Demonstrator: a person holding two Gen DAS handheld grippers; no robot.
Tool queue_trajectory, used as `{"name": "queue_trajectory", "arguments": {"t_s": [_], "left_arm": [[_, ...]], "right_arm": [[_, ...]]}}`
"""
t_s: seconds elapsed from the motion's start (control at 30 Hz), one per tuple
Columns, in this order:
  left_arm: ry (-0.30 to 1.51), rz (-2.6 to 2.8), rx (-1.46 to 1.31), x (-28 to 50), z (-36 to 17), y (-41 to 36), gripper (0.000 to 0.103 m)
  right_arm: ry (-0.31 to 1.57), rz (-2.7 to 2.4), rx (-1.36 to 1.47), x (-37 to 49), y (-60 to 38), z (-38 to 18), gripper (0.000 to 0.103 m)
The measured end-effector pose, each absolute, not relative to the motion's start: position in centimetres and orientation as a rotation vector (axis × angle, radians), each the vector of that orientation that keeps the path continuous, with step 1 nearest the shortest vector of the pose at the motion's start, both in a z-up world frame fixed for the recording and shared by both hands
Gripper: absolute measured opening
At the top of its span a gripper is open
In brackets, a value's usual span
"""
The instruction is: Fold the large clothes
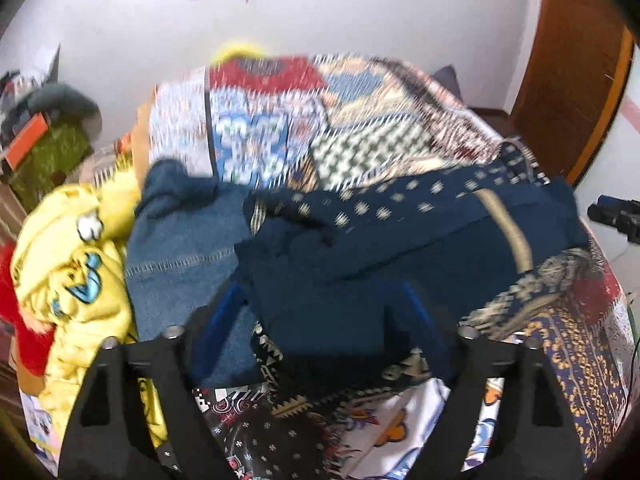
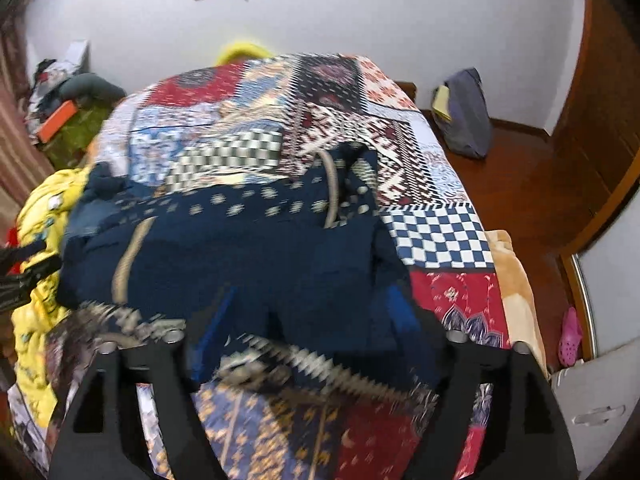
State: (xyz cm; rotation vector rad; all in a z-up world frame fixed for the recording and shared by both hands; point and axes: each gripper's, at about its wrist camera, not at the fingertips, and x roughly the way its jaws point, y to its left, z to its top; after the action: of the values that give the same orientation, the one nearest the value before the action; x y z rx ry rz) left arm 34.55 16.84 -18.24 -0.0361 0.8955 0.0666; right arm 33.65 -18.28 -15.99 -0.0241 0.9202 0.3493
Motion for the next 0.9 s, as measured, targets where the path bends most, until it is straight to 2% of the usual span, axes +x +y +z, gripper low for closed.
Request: {"name": "queue_trajectory", "arguments": {"t_s": [0.07, 0.23, 0.5, 0.7, 0.9], "left_arm": [[0.872, 0.052, -0.008, 34.1, -17.8, 15.5, 0.092], [0.912, 0.019, 0.12, 34.1, -19.9, 12.0, 0.092], [0.968, 0.018, 0.094, 37.2, -23.4, 11.7, 0.094], [0.956, -0.035, -0.017, 39.9, -23.1, 13.3, 0.094], [0.881, 0.1, 0.159, 44.8, -21.7, 14.6, 0.094]], "right_arm": [[0.905, 0.387, -0.034, 32.3, -17.6, -15.8, 0.077], [0.925, 0.41, -0.074, 31.7, -15.6, -17.2, 0.077], [0.978, 0.405, -0.17, 33.6, -11.9, -21.2, 0.077], [0.891, 0.393, -0.158, 36.3, -11.0, -20.0, 0.077], [0.871, 0.376, -0.117, 41.7, -10.5, -18.6, 0.077]]}}
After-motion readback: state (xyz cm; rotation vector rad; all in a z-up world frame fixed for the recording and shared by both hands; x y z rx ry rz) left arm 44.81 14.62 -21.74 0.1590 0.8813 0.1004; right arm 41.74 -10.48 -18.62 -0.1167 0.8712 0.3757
